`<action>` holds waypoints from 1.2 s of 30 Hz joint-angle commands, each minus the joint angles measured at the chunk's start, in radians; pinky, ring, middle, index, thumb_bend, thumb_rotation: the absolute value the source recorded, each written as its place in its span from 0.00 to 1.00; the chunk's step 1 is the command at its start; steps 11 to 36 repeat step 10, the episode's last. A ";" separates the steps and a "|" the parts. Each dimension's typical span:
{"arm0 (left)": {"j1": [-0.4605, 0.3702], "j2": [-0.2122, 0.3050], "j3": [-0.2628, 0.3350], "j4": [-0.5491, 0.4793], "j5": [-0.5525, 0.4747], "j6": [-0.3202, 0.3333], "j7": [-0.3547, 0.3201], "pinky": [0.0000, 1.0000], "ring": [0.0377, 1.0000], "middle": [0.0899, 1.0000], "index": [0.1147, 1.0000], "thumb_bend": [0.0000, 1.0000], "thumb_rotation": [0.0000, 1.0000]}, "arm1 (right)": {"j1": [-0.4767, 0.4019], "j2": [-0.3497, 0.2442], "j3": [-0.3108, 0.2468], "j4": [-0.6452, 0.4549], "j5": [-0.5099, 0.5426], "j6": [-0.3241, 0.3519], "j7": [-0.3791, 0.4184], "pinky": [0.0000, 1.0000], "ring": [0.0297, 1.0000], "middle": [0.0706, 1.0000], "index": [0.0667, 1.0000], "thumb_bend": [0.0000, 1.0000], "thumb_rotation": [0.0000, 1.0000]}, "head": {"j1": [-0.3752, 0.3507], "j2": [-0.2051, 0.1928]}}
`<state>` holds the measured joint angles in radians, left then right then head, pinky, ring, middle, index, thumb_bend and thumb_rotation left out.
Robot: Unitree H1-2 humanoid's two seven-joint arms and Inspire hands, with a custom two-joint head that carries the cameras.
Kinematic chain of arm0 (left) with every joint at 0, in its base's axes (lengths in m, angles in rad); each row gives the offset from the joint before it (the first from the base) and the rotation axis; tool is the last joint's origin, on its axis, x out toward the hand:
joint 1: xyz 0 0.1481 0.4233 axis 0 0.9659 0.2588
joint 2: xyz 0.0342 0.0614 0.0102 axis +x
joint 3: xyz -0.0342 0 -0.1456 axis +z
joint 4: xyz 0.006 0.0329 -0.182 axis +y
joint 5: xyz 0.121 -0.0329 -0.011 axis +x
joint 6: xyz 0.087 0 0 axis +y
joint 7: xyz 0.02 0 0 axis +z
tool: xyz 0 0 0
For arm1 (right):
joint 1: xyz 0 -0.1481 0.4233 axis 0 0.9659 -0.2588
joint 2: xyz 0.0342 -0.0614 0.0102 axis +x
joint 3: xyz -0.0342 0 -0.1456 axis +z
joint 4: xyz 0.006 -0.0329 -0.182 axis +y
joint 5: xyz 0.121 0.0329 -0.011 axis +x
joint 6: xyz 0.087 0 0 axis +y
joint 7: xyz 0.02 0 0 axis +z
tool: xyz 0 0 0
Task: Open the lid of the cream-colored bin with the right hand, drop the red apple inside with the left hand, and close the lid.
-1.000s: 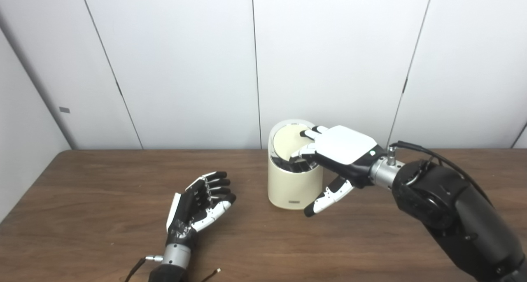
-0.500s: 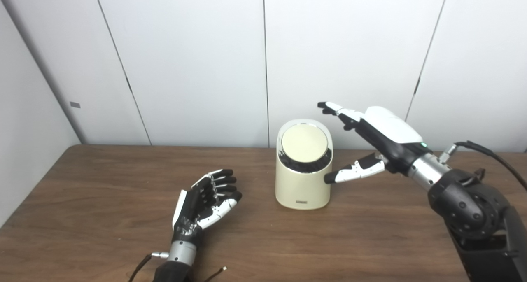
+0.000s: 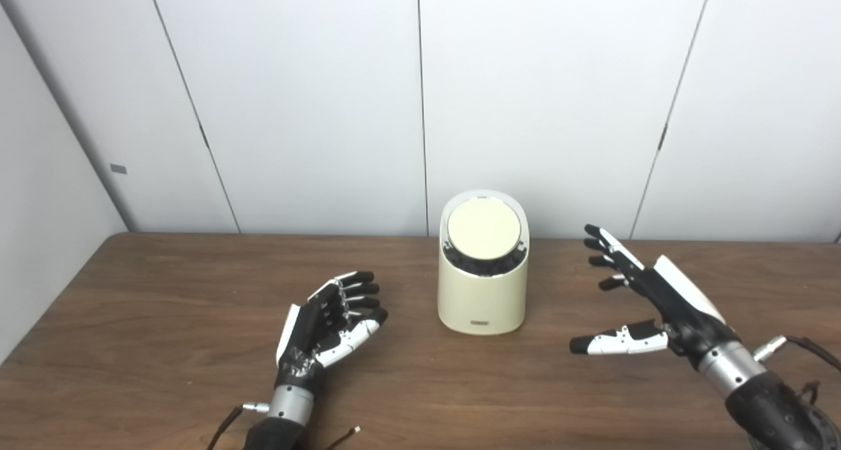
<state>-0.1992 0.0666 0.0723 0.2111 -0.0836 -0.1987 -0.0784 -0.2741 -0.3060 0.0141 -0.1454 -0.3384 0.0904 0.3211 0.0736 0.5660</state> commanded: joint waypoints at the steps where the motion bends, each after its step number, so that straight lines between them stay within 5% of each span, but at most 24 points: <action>1: 0.032 0.002 0.001 0.053 -0.014 -0.030 -0.007 0.52 0.64 0.67 0.69 0.64 0.13 | -0.022 0.006 -0.024 -0.001 0.052 -0.068 -0.052 0.71 0.85 0.91 0.95 0.74 0.29 | -0.005 -0.001; 10: 0.026 0.013 0.011 0.064 -0.012 -0.057 -0.008 0.50 0.62 0.66 0.68 0.63 0.12 | 0.020 0.021 -0.011 0.089 0.061 -0.212 -0.148 0.67 0.81 0.87 0.86 0.73 0.20 | -0.036 -0.010; 36: 0.026 0.013 0.011 0.064 -0.012 -0.057 -0.008 0.50 0.62 0.66 0.68 0.63 0.12 | 0.020 0.021 -0.011 0.089 0.061 -0.212 -0.148 0.67 0.81 0.87 0.86 0.73 0.20 | -0.036 -0.010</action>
